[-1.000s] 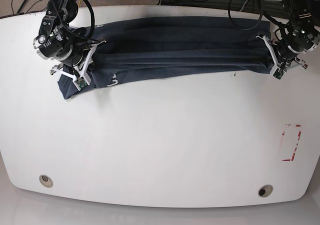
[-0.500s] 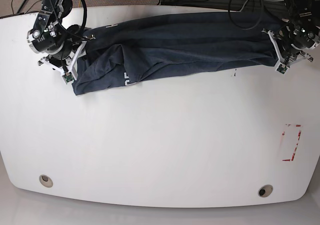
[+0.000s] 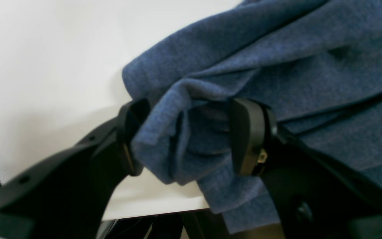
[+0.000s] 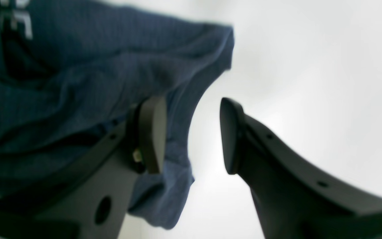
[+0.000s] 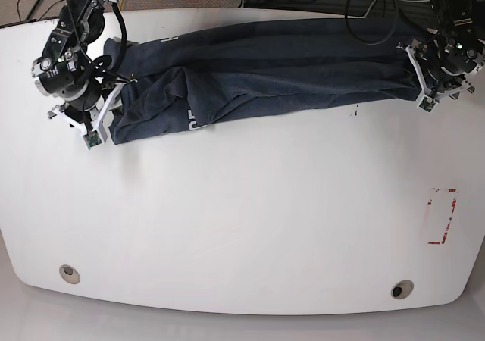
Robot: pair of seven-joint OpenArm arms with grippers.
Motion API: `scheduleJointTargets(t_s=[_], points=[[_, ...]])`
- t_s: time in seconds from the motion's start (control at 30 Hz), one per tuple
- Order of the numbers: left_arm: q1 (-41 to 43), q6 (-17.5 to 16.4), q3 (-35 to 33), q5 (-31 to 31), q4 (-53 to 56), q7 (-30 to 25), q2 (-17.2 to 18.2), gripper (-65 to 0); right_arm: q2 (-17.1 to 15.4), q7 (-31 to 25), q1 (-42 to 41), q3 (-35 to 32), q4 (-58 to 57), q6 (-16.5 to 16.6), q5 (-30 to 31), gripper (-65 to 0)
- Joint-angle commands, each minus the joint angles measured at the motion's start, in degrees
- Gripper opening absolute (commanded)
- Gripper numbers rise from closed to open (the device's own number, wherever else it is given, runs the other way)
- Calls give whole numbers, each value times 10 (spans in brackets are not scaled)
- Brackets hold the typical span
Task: Layout the t-shirt on the table in an organized manner, then fold the t-shirt properly
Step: 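Pull the folded strip's ends apart with both grippers to straighten it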
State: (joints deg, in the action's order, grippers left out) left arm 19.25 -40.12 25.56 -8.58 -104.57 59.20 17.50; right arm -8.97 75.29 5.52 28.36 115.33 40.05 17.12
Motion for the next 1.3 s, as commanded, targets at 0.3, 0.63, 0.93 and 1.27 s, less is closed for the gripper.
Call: scheduleJointTargets(t_s=[0.3,0.63,0.93,1.27], points=[[1,1,68,-25,-87,-2,-24,-297,47,-13,-39,-3,-21,-1,29,-396],[6,1,97,-48,-26,-3,-29,-299,57,-75,-35,-4,-121,-1,21,-396],[6,1,90,-49,40,-6,-29,-299,31,-141,-35,-4,-209,-1,19,-396],[-24,1,44,-46,102,-22,-26,-299,-15,-202,-35,-2,-275,-1,14,-396]])
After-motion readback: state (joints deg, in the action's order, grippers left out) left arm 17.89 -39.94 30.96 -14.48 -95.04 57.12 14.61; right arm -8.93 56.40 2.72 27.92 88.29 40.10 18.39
